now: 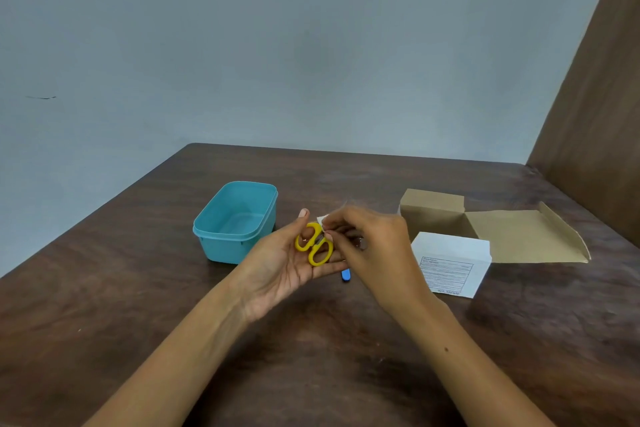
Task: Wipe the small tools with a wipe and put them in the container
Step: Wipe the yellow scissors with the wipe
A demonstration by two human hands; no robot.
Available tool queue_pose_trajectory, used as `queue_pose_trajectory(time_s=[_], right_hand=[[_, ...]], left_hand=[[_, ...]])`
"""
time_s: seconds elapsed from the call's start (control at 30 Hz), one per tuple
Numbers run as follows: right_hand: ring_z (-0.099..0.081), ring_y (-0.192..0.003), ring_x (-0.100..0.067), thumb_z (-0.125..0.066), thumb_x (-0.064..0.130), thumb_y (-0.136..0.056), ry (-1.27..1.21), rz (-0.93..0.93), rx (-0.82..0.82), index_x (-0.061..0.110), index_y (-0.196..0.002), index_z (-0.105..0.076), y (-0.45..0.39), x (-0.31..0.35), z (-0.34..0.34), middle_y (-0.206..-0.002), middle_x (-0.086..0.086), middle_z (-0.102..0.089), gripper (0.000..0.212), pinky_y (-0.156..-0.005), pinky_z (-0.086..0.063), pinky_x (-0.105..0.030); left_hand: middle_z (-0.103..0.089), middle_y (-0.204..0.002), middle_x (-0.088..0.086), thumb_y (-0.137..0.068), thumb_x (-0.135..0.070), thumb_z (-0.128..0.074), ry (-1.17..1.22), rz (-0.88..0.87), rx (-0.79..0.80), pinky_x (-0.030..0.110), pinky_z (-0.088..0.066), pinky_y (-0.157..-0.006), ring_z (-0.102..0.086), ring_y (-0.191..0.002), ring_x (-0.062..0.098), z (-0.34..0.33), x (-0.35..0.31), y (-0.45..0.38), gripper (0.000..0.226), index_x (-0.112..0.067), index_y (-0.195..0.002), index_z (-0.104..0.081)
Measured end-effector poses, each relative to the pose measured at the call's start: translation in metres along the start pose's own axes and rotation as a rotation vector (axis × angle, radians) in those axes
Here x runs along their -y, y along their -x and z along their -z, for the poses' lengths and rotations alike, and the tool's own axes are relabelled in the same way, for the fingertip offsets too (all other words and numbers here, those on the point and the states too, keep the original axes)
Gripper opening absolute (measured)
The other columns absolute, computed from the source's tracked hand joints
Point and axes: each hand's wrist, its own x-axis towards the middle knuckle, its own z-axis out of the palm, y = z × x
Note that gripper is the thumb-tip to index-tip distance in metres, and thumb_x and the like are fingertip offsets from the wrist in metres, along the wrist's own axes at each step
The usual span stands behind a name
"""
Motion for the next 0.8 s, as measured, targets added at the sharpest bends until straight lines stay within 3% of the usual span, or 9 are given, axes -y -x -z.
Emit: queue_pose_trajectory(time_s=[0.17,0.37,0.53,0.63,0.8], right_hand=[[-0.066,-0.069,-0.014,-0.067,0.009,-0.081,0.049,0.015,-0.121,0.01,-0.082,-0.067,-0.001,-0.002,0.004,-0.075,-0.001,-0.069,0.002,-0.061,-0.055,-0.038],[-0.065,-0.069,-0.008,-0.071,0.006,-0.079,0.035,-0.006,-0.034,0.014,-0.083,-0.068,0.0,0.001,0.002,-0.076,0.004,-0.07,0.009,-0.063,-0.055,-0.033],[-0.065,-0.068,-0.013,-0.07,0.006,-0.08,0.092,-0.036,-0.11,0.01,-0.081,-0.067,0.0,-0.004,0.006,-0.074,-0.001,-0.069,0.006,-0.061,-0.055,-0.036],[-0.064,-0.067,-0.013,-0.07,0.004,-0.079,0.081,-0.028,-0.069,0.011,-0.079,-0.066,0.0,-0.004,0.005,-0.073,0.0,-0.068,0.008,-0.061,-0.054,-0.036],[-0.065,-0.071,-0.008,-0.071,0.006,-0.078,0.068,-0.019,0.114,0.015,-0.083,-0.063,-0.004,-0.003,0.01,-0.076,0.004,-0.07,0.013,-0.064,-0.055,-0.031]], left_hand=[[-0.07,-0.102,0.024,-0.099,-0.033,-0.036,-0.028,0.013,0.011,0.045,-0.053,-0.09,-0.068,-0.099,0.033,0.0,0.003,-0.002,0.046,0.003,-0.103,-0.064],[-0.068,-0.105,0.023,-0.1,-0.031,-0.035,-0.045,-0.016,0.002,0.044,-0.054,-0.088,-0.068,-0.1,0.031,0.001,0.002,-0.001,0.045,0.003,-0.108,-0.062],[-0.072,-0.091,0.019,-0.095,-0.024,-0.043,-0.18,-0.071,0.009,0.04,-0.056,-0.085,-0.072,-0.085,0.024,0.001,0.006,-0.004,0.036,0.004,-0.097,-0.066],[-0.071,-0.09,0.018,-0.089,-0.02,-0.05,-0.275,-0.107,-0.006,0.04,-0.057,-0.085,-0.072,-0.082,0.021,0.006,0.006,-0.004,0.033,0.006,-0.102,-0.066],[-0.071,-0.083,0.014,-0.094,-0.015,-0.049,-0.412,-0.176,-0.097,0.035,-0.059,-0.078,-0.069,-0.077,0.018,0.011,0.005,-0.004,0.027,0.002,-0.098,-0.069]])
